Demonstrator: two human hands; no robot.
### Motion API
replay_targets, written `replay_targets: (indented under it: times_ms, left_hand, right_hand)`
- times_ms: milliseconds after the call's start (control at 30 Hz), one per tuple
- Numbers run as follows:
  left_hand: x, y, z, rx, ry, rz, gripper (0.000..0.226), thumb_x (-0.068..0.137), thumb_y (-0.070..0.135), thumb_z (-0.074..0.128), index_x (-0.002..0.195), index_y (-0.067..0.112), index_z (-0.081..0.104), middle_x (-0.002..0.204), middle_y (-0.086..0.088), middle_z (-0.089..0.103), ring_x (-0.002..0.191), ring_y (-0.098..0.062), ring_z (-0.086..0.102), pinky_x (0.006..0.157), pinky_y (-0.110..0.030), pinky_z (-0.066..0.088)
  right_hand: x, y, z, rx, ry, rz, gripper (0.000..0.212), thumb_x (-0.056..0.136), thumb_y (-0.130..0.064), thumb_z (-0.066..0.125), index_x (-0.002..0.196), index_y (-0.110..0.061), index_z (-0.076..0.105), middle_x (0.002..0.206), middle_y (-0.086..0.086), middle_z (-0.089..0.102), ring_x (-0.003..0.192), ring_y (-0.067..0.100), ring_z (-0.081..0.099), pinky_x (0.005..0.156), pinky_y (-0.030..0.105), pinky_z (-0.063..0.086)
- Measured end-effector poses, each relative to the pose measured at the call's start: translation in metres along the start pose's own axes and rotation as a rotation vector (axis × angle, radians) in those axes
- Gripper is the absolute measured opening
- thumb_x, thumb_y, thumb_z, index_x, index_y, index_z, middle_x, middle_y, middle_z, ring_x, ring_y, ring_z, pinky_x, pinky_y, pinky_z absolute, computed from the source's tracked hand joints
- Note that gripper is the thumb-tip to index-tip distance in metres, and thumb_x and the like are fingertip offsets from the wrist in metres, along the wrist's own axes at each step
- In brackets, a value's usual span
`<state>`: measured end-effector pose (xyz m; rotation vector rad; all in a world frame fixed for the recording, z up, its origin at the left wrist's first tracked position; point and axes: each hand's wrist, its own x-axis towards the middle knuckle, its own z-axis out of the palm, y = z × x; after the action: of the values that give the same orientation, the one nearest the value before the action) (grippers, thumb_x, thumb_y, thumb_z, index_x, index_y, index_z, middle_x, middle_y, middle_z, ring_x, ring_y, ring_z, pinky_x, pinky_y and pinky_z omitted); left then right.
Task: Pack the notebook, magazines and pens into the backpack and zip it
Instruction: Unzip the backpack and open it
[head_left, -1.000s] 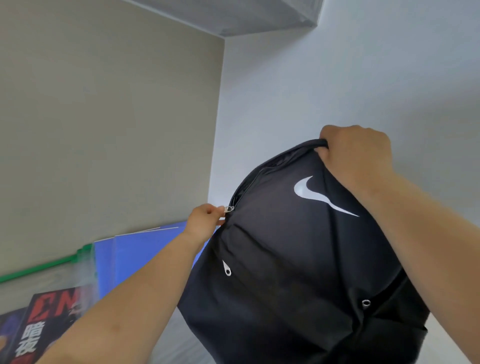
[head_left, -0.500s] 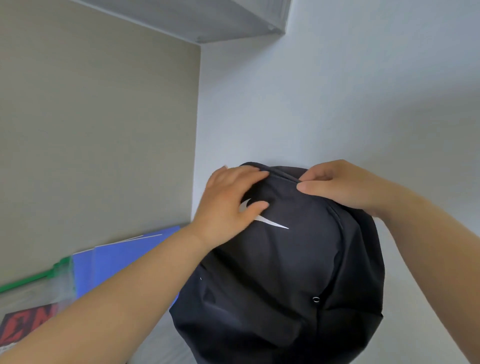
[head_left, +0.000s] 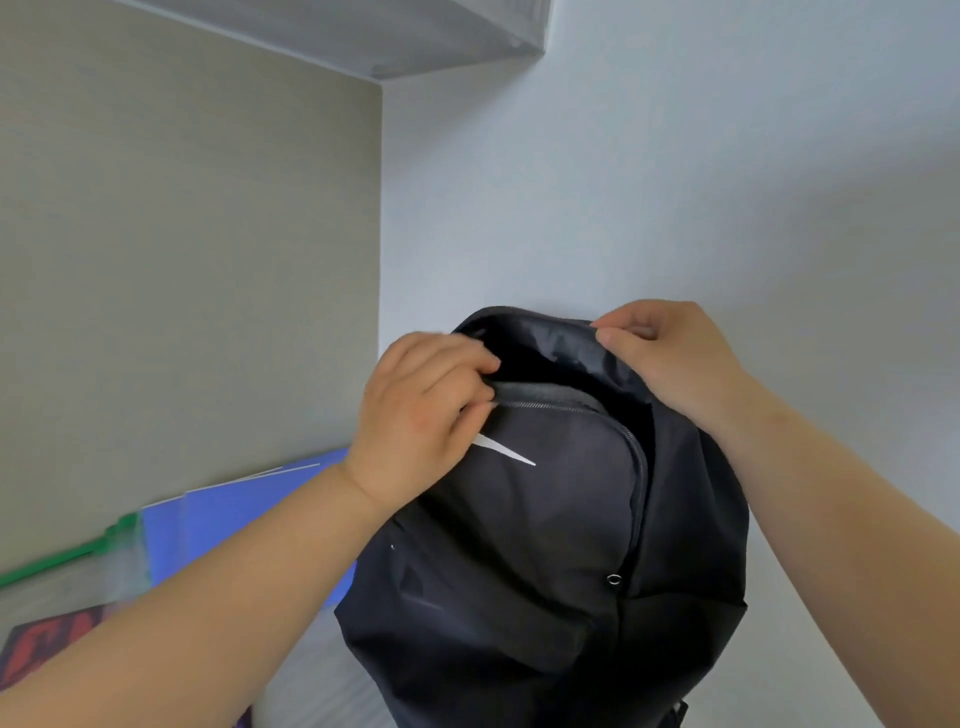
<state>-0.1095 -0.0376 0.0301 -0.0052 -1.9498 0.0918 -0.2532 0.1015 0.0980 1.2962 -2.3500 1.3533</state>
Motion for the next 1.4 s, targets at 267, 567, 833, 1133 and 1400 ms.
replay_targets:
  times_ms: [267,567,833,1133,1400]
  left_hand:
    - [-0.105,-0.013,-0.033,0.167,-0.508,0.123,0.025,0.074,0.019,0.051,0.051,0.015,0.061,0.079,0.003,0.076,0.086,-0.013,0.071,0.089,-0.03,0.034]
    - [-0.069,-0.001,-0.031,-0.113,-0.619,-0.056,0.018,0.072,0.036,0.053,0.078,0.028,0.067,0.081,0.013,0.072,0.078,-0.005,0.064,0.075,-0.012,0.043]
    - [-0.067,0.001,0.06,-0.069,-1.423,-0.153,0.076,0.075,0.043,0.064,0.139,0.026,0.025,0.146,-0.004,0.035,0.139,-0.019,0.02,0.115,-0.044,-0.007]
    - [-0.063,-0.005,0.068,0.082,-0.957,-0.039,0.034,0.084,0.044,0.053,0.098,0.014,0.061,0.097,-0.001,0.065,0.097,-0.016,0.058,0.11,-0.028,0.016]
    - [-0.065,0.001,0.06,-0.026,-0.742,0.009,0.029,0.073,0.035,0.07,0.09,0.012,0.068,0.084,-0.004,0.07,0.081,-0.022,0.065,0.087,-0.027,0.047]
  right_hand:
    - [0.003,-0.002,0.009,-0.045,0.161,-0.039,0.02,0.088,-0.013,0.052,0.097,-0.013,0.069,0.084,-0.007,0.06,0.081,0.007,0.054,0.074,0.019,0.04]
    - [-0.006,0.003,0.007,-0.045,0.073,-0.023,0.022,0.083,-0.022,0.061,0.103,-0.017,0.064,0.073,-0.015,0.054,0.074,0.004,0.052,0.075,0.015,0.043]
    - [-0.026,0.025,-0.004,-0.449,-0.058,0.175,0.073,0.076,-0.04,0.063,0.137,-0.019,0.03,0.141,0.006,0.04,0.126,0.03,0.042,0.101,0.042,0.036]
    - [-0.013,0.041,-0.006,-0.492,0.231,0.12,0.026,0.087,-0.02,0.053,0.108,-0.006,0.053,0.109,0.019,0.063,0.099,0.038,0.056,0.07,0.032,0.035]
    - [-0.009,0.023,-0.013,-0.483,0.312,0.009,0.024,0.085,-0.02,0.051,0.107,-0.011,0.052,0.104,0.016,0.064,0.092,0.037,0.057,0.067,0.033,0.034]
